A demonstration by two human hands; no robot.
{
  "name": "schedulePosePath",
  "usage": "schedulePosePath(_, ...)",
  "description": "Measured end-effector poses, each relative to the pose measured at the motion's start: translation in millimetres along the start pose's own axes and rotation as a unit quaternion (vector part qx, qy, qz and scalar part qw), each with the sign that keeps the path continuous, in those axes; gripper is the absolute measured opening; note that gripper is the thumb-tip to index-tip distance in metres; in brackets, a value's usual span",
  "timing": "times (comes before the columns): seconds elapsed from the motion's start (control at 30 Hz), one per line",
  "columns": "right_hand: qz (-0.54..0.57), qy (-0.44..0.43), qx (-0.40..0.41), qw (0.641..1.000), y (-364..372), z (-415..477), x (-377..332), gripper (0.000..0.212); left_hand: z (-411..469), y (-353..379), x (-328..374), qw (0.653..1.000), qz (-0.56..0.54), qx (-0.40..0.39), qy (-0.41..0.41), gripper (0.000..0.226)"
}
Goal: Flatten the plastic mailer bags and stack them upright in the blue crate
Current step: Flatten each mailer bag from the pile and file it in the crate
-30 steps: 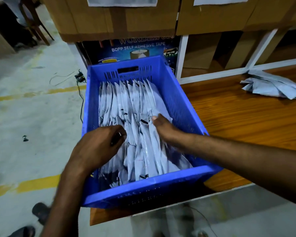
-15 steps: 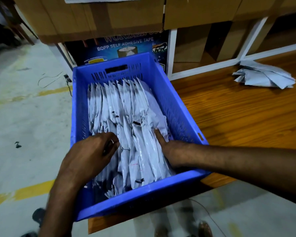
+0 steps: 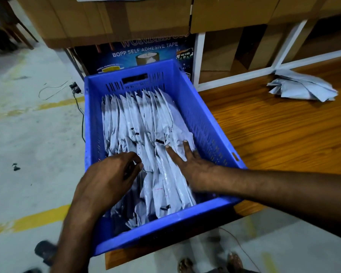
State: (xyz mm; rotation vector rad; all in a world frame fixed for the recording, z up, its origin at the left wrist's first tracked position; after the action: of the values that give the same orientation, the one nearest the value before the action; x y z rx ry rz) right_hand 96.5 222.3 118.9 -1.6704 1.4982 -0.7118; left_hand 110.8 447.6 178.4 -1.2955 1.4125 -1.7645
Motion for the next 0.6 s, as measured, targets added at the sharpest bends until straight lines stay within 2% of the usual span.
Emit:
schedulePosePath(0.13, -0.052, -0.052, 0.013, 0.997, -7.6, -2.2, 9.1, 0.118, 1.3, 1.2, -3.3, 1.0, -0.011, 0.001, 0.002, 0.019)
schedulePosePath(0.33, -0.124, -0.066, 0.036, 0.989, -17.5, 2.5, 4.4, 0.12, 0.7, 1.8, -2.4, 1.0, -0.015, 0.007, 0.012, 0.018)
schedulePosePath(0.47, -0.193, -0.018, 0.08, 0.978, -20.7, -1.7, 1.7, 0.12, 0.3, 2.0, -2.9, 1.0, -0.013, 0.007, 0.015, 0.019)
schedulePosePath(0.53, -0.227, 0.053, 0.112, 0.966, -29.1, -9.7, -2.9, 0.109, 0.5, 3.2, -4.1, 1.0, -0.009, 0.006, 0.013, 0.018)
schedulePosePath(0.6, -0.303, 0.088, 0.097, 0.944, -32.1, -16.0, -6.2, 0.073, 1.1, 4.4, -4.6, 1.0, -0.005, 0.004, 0.012, 0.017)
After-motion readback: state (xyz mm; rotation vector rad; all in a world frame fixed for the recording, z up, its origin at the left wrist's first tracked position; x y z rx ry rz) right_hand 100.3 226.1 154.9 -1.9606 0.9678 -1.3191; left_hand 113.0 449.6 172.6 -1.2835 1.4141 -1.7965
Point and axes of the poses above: each hand's wrist, its own z-axis towards the middle knuckle, its own y-axis out of the palm, x = y × z, the point moved 2 cm from there along z, towards the middle knuckle, and after that the axes turned 7 degrees about -z, right-handed, at the moved point
